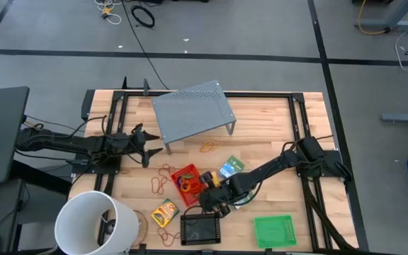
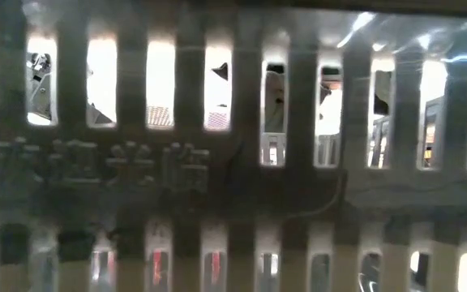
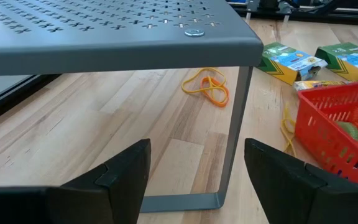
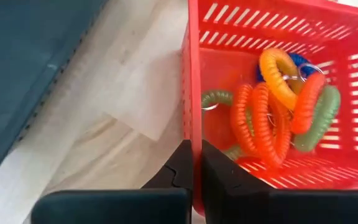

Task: Pick & Place Office Desk Supplies
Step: Put the red bin on the shelf

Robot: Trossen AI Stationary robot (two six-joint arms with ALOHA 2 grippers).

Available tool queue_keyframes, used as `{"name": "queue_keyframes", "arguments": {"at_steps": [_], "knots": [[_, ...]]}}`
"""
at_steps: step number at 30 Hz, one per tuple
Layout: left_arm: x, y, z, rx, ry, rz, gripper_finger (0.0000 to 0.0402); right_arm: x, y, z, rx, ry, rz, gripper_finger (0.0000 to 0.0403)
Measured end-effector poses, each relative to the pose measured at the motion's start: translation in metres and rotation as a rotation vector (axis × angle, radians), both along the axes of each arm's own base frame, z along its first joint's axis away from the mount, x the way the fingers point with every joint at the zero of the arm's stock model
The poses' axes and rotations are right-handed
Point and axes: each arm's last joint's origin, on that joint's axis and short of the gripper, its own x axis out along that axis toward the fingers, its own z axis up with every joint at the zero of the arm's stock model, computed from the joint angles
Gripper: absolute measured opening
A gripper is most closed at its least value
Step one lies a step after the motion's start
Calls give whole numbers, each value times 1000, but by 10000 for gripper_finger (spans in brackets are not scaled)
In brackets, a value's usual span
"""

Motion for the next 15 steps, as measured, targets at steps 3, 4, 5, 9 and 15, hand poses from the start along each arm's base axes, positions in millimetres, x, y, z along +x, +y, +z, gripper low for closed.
{"name": "queue_keyframes", "arguments": {"at_steps": [3, 4, 5, 9, 15], "knots": [[0, 0, 0, 0, 0, 0, 262, -2, -1, 1, -20, 7, -30, 9], [0, 0, 0, 0, 0, 0, 262, -3, 0, 1, -28, 3, -41, 9], [0, 0, 0, 0, 0, 0, 262, -4, 0, 1, -44, -1, -49, 9], [0, 0, 0, 0, 4, 0, 262, -7, 3, 8, -70, -22, -76, 8], [0, 0, -1, 0, 7, -1, 262, -16, 5, 30, -71, -69, -117, 8]]}}
